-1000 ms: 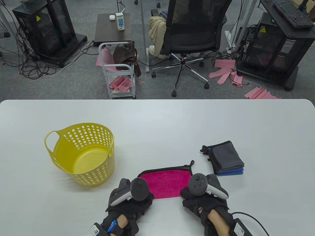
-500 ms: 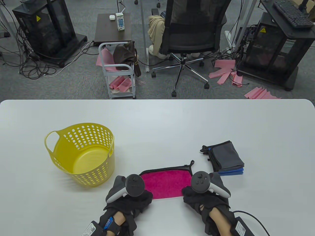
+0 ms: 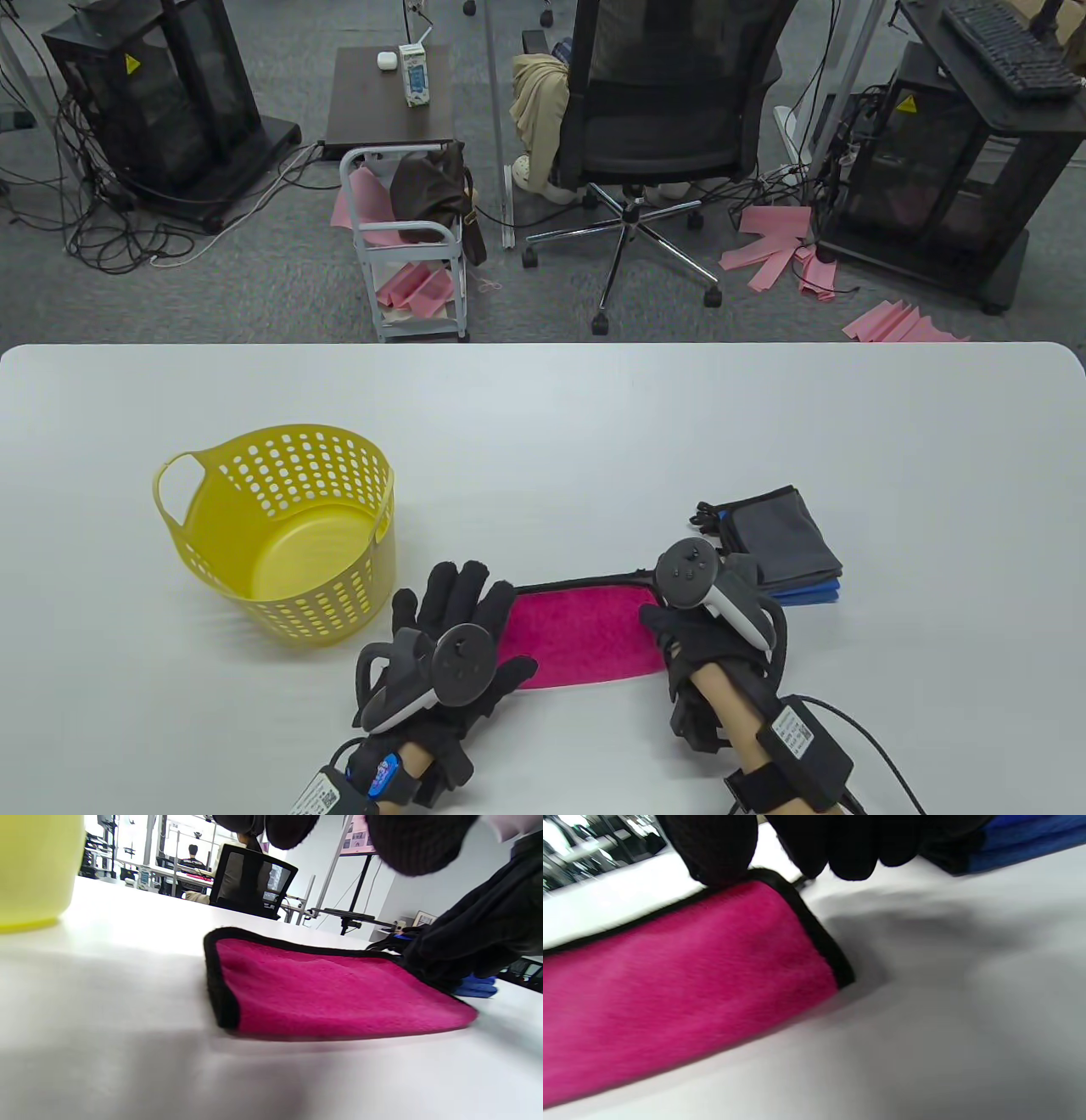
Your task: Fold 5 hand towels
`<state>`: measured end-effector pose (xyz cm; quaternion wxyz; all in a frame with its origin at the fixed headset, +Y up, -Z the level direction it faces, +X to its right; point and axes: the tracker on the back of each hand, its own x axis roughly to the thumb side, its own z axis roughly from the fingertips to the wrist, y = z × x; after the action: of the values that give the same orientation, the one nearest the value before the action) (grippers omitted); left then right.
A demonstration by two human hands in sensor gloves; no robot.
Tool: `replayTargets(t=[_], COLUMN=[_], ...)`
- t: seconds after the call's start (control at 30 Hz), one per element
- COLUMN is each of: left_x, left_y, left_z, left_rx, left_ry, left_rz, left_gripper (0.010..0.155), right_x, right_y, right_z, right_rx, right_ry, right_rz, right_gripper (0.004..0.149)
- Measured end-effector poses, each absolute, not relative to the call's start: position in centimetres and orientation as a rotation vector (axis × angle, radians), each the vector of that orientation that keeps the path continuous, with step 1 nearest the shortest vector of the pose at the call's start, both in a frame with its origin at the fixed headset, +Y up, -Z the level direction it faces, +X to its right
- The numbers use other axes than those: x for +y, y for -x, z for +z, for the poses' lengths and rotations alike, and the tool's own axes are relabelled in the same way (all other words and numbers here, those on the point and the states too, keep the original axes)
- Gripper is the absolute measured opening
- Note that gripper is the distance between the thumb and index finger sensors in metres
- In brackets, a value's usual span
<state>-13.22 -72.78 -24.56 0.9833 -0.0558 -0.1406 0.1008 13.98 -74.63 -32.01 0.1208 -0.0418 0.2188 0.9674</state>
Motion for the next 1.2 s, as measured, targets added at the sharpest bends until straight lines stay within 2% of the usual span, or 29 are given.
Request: replayTargets(t=[0.13, 0.33, 0.43, 0.6, 0.67, 0.8, 0.9, 0.97, 1.07, 1.2], left_x=[-73.0, -72.6, -72.6, -72.6, -72.5, -72.1, -71.9, -71.8, -71.8, -71.7], left_y=[13.6, 13.7, 13.8, 13.9, 14.0, 14.2, 14.5, 14.6, 14.5, 14.4], left_z=[-24.9, -24.8, -24.9, -24.8, -24.7, -24.6, -24.5, -24.5, -24.4, -24.3], left_rx=[-0.274, -0.274, -0.274, -0.263, -0.259, -0.259, -0.253, -0.252, -0.253, -0.259], left_ry=[0.135, 0.121, 0.128, 0.143, 0.142, 0.131, 0.125, 0.125, 0.122, 0.117], left_rz=[0.207, 0.215, 0.223, 0.216, 0.221, 0.244, 0.264, 0.264, 0.255, 0.263], left_gripper=[0.087, 0.086, 0.086, 0.086, 0.086, 0.086, 0.085, 0.085, 0.085, 0.085], right_x=[-75.9, -76.8, -77.0, -76.9, -76.1, -72.2, -69.7, -67.9, -66.3, -65.4], right_y=[-13.3, -12.6, -12.2, -11.7, -11.6, -11.4, -11.1, -10.9, -10.4, -8.9], right_z=[-32.7, -33.1, -33.0, -32.6, -32.3, -31.2, -30.5, -30.3, -30.6, -30.7], right_rx=[0.733, 0.615, 0.579, 0.561, 0.593, 0.512, 0.372, 0.209, 0.056, 0.013], right_ry=[0.24, 0.375, 0.367, 0.298, 0.246, 0.165, 0.125, 0.106, 0.114, 0.064], right_rz=[2.867, 2.938, 2.925, 2.983, 2.978, 2.827, 2.84, 2.902, 3.059, 3.125], right_gripper=[0.06, 0.048, 0.04, 0.04, 0.039, 0.038, 0.04, 0.046, 0.051, 0.05])
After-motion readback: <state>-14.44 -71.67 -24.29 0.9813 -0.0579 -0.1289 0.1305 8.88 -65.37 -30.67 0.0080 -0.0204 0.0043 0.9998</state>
